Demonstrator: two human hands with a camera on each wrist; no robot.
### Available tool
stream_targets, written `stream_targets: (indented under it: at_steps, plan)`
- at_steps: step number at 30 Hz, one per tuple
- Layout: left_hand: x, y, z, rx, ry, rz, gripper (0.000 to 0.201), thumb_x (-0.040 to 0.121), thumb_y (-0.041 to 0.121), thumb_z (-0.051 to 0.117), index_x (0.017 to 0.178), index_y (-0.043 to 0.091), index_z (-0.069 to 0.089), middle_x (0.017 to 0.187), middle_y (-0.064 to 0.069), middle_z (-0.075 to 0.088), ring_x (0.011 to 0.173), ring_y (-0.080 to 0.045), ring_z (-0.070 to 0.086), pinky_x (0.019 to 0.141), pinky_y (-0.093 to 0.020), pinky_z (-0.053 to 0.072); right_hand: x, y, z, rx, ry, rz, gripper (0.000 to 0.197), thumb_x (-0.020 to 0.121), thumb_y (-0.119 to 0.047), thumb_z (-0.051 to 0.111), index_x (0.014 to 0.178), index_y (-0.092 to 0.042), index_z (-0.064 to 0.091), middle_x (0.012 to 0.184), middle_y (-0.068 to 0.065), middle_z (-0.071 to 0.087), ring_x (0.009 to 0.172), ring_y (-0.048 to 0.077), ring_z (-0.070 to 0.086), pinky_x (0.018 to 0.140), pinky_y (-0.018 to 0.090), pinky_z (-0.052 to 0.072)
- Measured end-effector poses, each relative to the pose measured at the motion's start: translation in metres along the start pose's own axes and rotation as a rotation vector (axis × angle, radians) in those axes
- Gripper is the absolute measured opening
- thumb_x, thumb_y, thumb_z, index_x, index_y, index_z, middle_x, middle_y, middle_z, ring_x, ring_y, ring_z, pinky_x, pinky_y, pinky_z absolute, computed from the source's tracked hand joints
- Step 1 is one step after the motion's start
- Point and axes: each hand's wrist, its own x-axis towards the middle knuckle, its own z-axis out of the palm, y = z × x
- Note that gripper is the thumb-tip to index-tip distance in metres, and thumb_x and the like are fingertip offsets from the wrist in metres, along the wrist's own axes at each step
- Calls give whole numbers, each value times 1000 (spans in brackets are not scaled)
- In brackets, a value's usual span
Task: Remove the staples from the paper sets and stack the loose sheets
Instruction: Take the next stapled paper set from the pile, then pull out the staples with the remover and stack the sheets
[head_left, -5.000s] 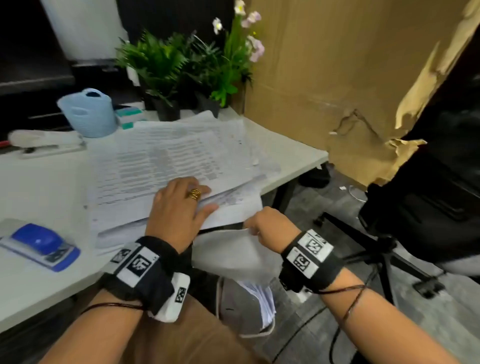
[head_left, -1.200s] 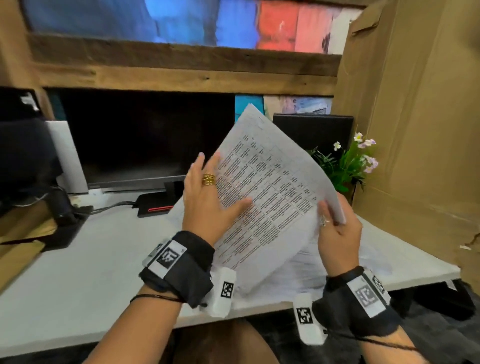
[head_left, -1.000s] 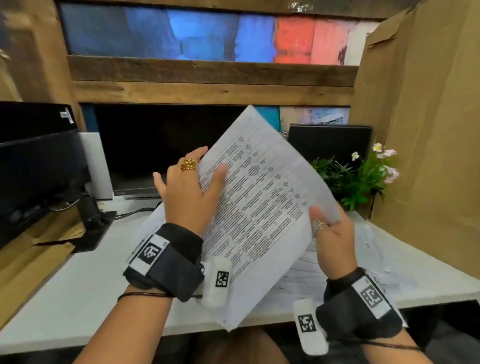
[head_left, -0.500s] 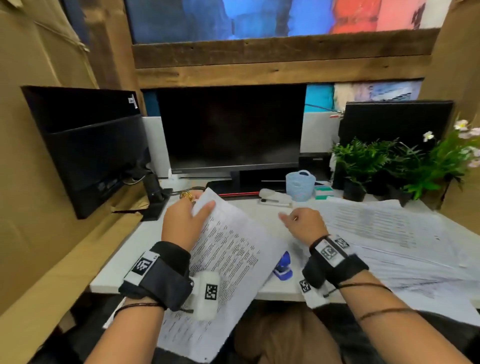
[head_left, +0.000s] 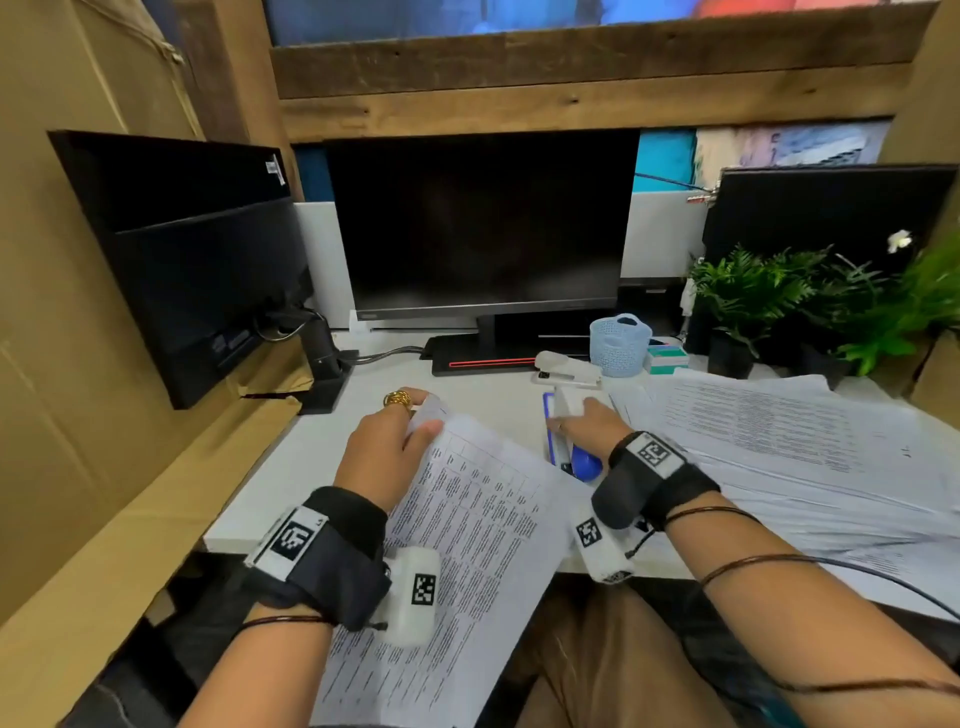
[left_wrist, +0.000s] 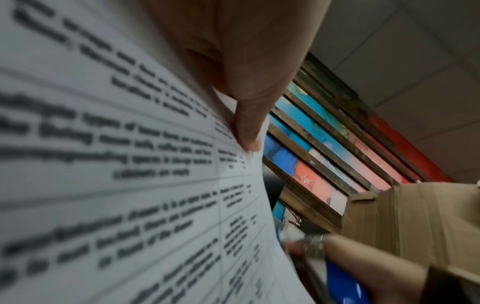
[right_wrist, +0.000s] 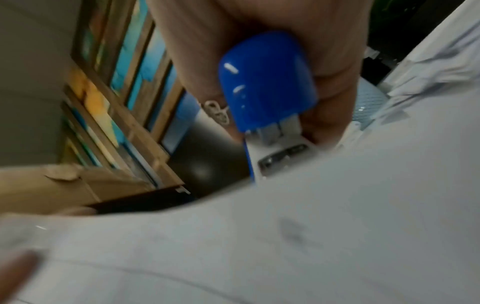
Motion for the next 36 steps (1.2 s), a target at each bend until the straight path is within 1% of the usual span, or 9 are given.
stream_targets:
  at_steps: [3,7,13,19,23,26,29,32,36]
  plan:
    - [-3,4,7,43,-19,72,33,96,30,48,127,21,52,108,-3,64,92,-17,58,79,-23,39,-12,-13,-9,403,124,-120,50,86,-34,65,124,-10,40,117,7,54,106,26,56,94,40,47]
    - [-11,19,21,38,18,162,24,94,33,50,98,11,60,86,-4,65,78,-18,60,65,-21,38,-38,-29,-12,840,158,-210,17,90,-32,60,102,-21,55,94,3,60,83,17,58,83,38,51]
    - [-23,44,34,-25,34,257,30,96,28,46,69,21,37,60,7,42,54,-4,43,53,-11,35,-57,-28,-4,1041,169,-177,32,88,-48,55,116,-31,50,117,5,60,110,26,58,100,49,45]
    - [-28,61,47,-61,-30,326,16,99,28,36,90,14,37,64,7,41,54,-4,42,52,-13,35,-66,-21,-1,1049,253,-213,32,87,-47,57,109,-23,59,96,1,60,103,26,61,98,49,47]
    - [-32,69,53,-55,-48,392,39,94,38,27,106,10,52,73,11,44,56,-2,43,54,-9,36,-75,-20,-5,1078,277,-239,24,83,-47,63,90,-24,60,83,5,60,89,31,63,89,53,51]
    - [-37,73,55,-107,-58,393,19,95,31,35,94,14,43,63,14,38,52,-3,41,52,-11,35,-78,-17,-7,1120,251,-241,14,87,-40,59,85,-26,58,70,3,56,72,24,63,83,50,54]
    - [-41,74,57,-118,-76,399,11,97,25,42,91,16,39,64,8,43,53,-5,41,51,-11,34,-79,-15,-8,1114,230,-223,26,78,-44,68,90,-23,57,79,10,52,75,26,58,83,49,54]
    - [-45,77,60,-74,-106,438,25,96,29,45,110,10,53,86,1,48,66,-10,46,60,-14,32,-80,-13,-6,1133,228,-238,46,58,-54,73,87,-22,58,78,14,48,71,28,55,75,46,53]
    - [-43,76,61,-49,-107,437,35,95,34,42,114,12,61,89,2,44,69,-11,49,64,-14,32,-77,-8,-7,1123,186,-247,34,64,-51,66,86,-24,60,75,8,51,77,27,56,81,50,52]
